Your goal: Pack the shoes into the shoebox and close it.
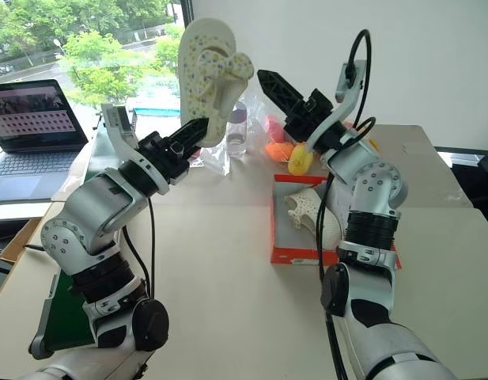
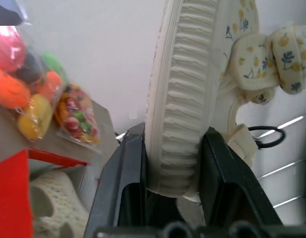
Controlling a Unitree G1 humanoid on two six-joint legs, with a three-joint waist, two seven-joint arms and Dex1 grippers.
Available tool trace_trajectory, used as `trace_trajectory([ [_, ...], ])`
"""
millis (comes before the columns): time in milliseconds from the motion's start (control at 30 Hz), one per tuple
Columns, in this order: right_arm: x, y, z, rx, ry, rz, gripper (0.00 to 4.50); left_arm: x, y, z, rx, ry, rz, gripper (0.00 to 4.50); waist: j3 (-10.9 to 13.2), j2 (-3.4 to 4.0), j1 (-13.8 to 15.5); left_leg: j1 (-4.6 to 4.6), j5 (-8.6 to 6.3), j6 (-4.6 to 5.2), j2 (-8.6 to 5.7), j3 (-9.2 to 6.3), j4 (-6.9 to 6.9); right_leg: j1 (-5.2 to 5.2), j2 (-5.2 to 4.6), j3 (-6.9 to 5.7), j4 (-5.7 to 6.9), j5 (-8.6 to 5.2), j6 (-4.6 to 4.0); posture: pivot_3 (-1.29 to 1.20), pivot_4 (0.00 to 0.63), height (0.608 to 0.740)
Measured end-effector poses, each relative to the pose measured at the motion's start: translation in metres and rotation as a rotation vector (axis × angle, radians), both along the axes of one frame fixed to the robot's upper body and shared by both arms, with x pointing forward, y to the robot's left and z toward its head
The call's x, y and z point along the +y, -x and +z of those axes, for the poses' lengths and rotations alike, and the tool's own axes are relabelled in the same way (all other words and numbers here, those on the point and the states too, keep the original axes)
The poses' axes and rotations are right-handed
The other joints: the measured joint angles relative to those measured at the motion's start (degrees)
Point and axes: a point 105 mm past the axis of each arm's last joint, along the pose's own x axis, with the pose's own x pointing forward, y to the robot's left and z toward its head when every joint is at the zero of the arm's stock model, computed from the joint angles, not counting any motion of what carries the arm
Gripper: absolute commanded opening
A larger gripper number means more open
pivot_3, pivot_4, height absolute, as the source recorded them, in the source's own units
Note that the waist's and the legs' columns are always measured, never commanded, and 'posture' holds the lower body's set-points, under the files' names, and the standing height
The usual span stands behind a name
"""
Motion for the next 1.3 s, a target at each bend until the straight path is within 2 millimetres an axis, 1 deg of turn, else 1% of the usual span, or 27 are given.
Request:
trace_trajectory([
  [67, -0.002, 0.000, 0.001, -0.001, -0.007, -0.003, 4.50, -0.007, 0.005, -0.008, 0.039, 0.031, -0.049, 0.87, 0.0, 0.00, 0.0, 0.03, 0.00, 0.00, 0.00, 0.07, 0.01, 0.02, 0.02, 0.02, -0.01, 0.00, 0.00, 0.00, 0.150, 0.740],
  [100, -0.001, 0.000, 0.001, 0.003, -0.008, -0.003, 4.50, -0.011, 0.006, -0.014, 0.056, 0.019, -0.061, 0.87, 0.0, 0.00, -0.1, 0.04, 0.02, -0.01, -0.01, 0.08, 0.03, 0.02, 0.04, 0.02, 0.01, 0.01, -0.01, 0.00, 0.150, 0.740],
  [167, -0.001, -0.001, 0.001, 0.006, -0.012, -0.001, 4.50, -0.014, 0.007, -0.018, 0.062, 0.009, -0.080, 0.87, 0.0, 0.00, 0.0, 0.07, 0.07, -0.05, -0.01, 0.08, 0.03, 0.04, 0.10, 0.03, 0.02, 0.01, -0.01, 0.00, 0.150, 0.740],
  [400, 0.003, 0.004, 0.004, 0.004, -0.033, 0.035, 4.50, -0.020, 0.011, -0.024, 0.043, -0.001, -0.145, 0.87, 0.0, 0.00, 0.0, 0.14, 0.08, -0.03, 0.00, 0.07, 0.03, 0.10, 0.13, 0.02, 0.00, -0.03, 0.04, 0.00, 0.150, 0.740],
  [500, 0.008, 0.008, 0.005, -0.003, -0.021, 0.059, 4.50, -0.027, 0.011, -0.026, 0.034, -0.010, -0.196, 0.87, 0.0, 0.00, 0.0, 0.13, 0.08, -0.03, 0.00, 0.06, 0.03, 0.10, 0.13, 0.00, -0.01, -0.06, 0.09, 0.00, 0.150, 0.740],
  [567, 0.010, 0.008, 0.004, 0.001, -0.015, 0.068, 4.50, -0.036, 0.012, -0.025, 0.024, -0.027, -0.242, 0.87, 0.0, 0.00, 0.1, 0.12, 0.09, -0.03, 0.00, 0.05, 0.03, 0.10, 0.12, 0.00, -0.03, -0.11, 0.18, 0.00, 0.150, 0.740],
  [700, 0.012, 0.013, 0.007, -0.010, -0.018, 0.092, 4.50, -0.043, 0.013, -0.025, 0.016, -0.050, -0.286, 0.87, 0.0, 0.00, 0.1, 0.12, 0.08, -0.02, 0.01, 0.04, 0.02, 0.10, 0.13, 0.00, -0.04, -0.11, 0.17, 0.00, 0.150, 0.740],
  [767, 0.011, 0.017, 0.005, -0.012, -0.007, 0.107, 3.99, -0.046, 0.012, -0.026, 0.011, -0.077, -0.312, 0.87, 0.0, 0.00, 0.1, 0.12, 0.08, -0.02, 0.01, 0.02, 0.02, 0.10, 0.13, -0.01, -0.03, -0.12, 0.18, 0.00, 0.150, 0.740],
  [833, 0.012, 0.027, -0.001, -0.013, 0.015, 0.159, 3.50, -0.046, 0.011, -0.027, 0.000, -0.112, -0.340, 0.87, 0.0, 0.00, 0.1, 0.11, 0.08, -0.02, 0.01, 0.01, 0.01, 0.10, 0.13, -0.02, -0.03, -0.13, 0.19, 0.00, 0.150, 0.740],
  [967, 0.010, 0.048, -0.008, -0.044, 0.100, 0.230, 2.10, -0.042, 0.010, -0.030, -0.014, -0.178, -0.389, 0.87, 0.0, 0.02, 0.1, 0.10, 0.08, -0.01, 0.01, 0.01, 0.02, 0.10, 0.12, -0.02, -0.05, -0.24, 0.37, 0.00, 0.150, 0.740],
  [1100, 0.006, 0.055, -0.009, -0.054, 0.114, 0.254, 0.82, -0.041, 0.012, -0.029, -0.039, -0.212, -0.437, 0.87, 0.0, 0.02, 0.0, 0.12, 0.07, -0.01, 0.01, 0.02, 0.01, 0.10, 0.11, 0.00, -0.04, -0.25, 0.38, 0.00, 0.150, 0.740],
  [1167, 0.005, 0.057, -0.008, -0.062, 0.113, 0.264, 0.46, -0.042, 0.013, -0.028, -0.044, -0.213, -0.448, 0.87, 0.0, 0.02, -0.1, 0.13, 0.07, -0.02, 0.03, 0.01, 0.00, 0.09, 0.11, 0.00, -0.04, -0.26, 0.38, 0.00, 0.150, 0.740],
  [1300, 0.006, 0.059, -0.006, -0.070, 0.102, 0.285, 0.39, -0.041, 0.015, -0.027, -0.058, -0.220, -0.452, 0.87, 0.0, 0.02, 0.0, 0.12, 0.07, -0.02, 0.03, 0.01, -0.01, 0.08, 0.10, 0.00, -0.05, -0.25, 0.35, 0.00, 0.150, 0.740],
])
